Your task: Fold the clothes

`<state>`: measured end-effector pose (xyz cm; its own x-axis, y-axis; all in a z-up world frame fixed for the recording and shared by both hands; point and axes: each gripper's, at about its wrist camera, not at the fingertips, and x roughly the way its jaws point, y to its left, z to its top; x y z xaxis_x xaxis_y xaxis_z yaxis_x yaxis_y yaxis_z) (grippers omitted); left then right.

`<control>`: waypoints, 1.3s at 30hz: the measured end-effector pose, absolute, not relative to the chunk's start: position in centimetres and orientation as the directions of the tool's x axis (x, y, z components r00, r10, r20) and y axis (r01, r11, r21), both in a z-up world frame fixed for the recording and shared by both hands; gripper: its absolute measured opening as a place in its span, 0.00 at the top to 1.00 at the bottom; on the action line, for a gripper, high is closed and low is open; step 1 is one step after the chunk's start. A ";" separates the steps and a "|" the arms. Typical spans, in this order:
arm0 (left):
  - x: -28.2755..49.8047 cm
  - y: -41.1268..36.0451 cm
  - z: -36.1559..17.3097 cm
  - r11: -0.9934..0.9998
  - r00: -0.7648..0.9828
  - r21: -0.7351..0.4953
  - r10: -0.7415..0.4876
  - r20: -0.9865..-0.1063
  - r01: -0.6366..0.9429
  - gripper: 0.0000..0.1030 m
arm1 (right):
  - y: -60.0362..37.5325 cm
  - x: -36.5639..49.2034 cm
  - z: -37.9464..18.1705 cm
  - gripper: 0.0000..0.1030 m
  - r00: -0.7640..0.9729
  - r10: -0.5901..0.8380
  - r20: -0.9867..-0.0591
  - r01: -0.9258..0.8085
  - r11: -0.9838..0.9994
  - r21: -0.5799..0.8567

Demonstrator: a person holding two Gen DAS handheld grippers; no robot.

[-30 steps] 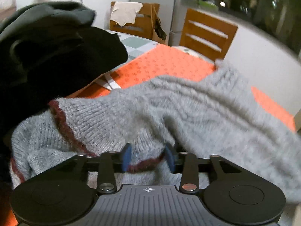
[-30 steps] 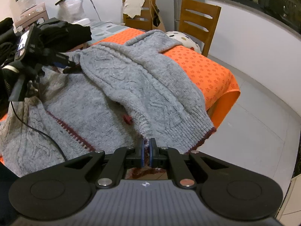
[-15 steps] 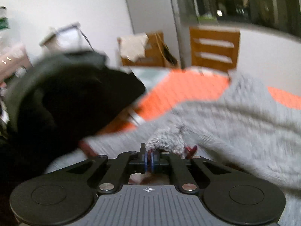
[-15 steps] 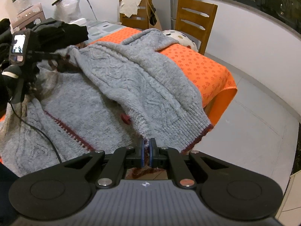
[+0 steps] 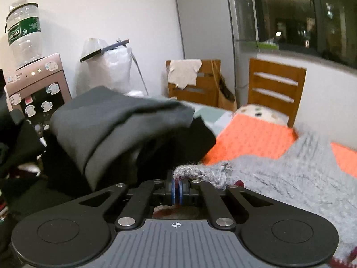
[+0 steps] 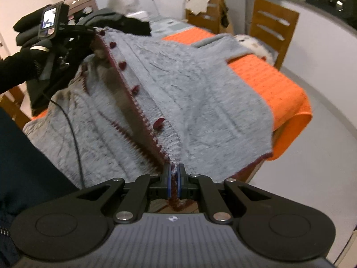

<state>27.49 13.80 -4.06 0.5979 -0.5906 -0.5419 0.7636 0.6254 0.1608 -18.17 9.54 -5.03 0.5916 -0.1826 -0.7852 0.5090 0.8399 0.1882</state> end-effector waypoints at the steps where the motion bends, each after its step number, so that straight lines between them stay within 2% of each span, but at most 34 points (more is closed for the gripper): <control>1: 27.4 14.0 -4.6 0.629 0.601 0.167 -0.580 -0.550 0.759 0.95 | 9.6 -18.1 -5.0 0.94 0.593 -0.168 -0.787 0.498 0.845 0.194; 7: 27.8 14.3 -7.8 0.625 0.587 0.192 -0.519 -0.621 0.756 0.93 | 9.6 -17.5 -6.0 0.94 0.569 -0.162 -0.806 0.511 0.838 0.193; 10: 28.1 14.6 -9.0 0.583 0.479 0.108 -0.533 -0.698 0.805 0.81 | 9.5 -17.4 -6.4 0.90 0.553 -0.154 -0.819 0.520 0.832 0.194; 12: 27.6 15.1 -9.1 0.576 0.471 0.103 -0.538 -0.699 0.811 0.66 | 9.5 -17.4 -6.5 0.85 0.546 -0.136 -0.827 0.517 0.831 0.205; 14: 27.1 16.0 -8.6 0.583 0.484 0.106 -0.545 -0.685 0.805 0.58 | 9.6 -17.5 -6.6 0.77 0.545 -0.131 -0.828 0.515 0.832 0.208; 23: 27.0 20.1 -7.9 0.620 0.475 0.058 -0.534 -0.699 0.783 0.54 | 9.6 -16.0 -8.5 0.77 0.599 -0.037 -0.800 0.447 0.844 0.296; 26: 26.9 19.8 -8.7 0.616 0.460 0.041 -0.540 -0.705 0.787 0.50 | 9.9 -15.1 -8.9 0.77 0.602 -0.027 -0.798 0.418 0.862 0.286; 33: 27.1 18.0 -8.7 0.632 0.412 -0.068 -0.580 -0.703 0.772 0.50 | 10.5 -12.9 -9.9 0.77 0.610 -0.006 -0.793 0.349 0.899 0.263; 39: 26.6 18.0 -9.2 0.660 0.465 0.033 -0.491 -0.736 0.750 0.49 | 9.7 -10.7 -10.5 0.77 0.650 -0.016 -0.760 0.308 0.920 0.244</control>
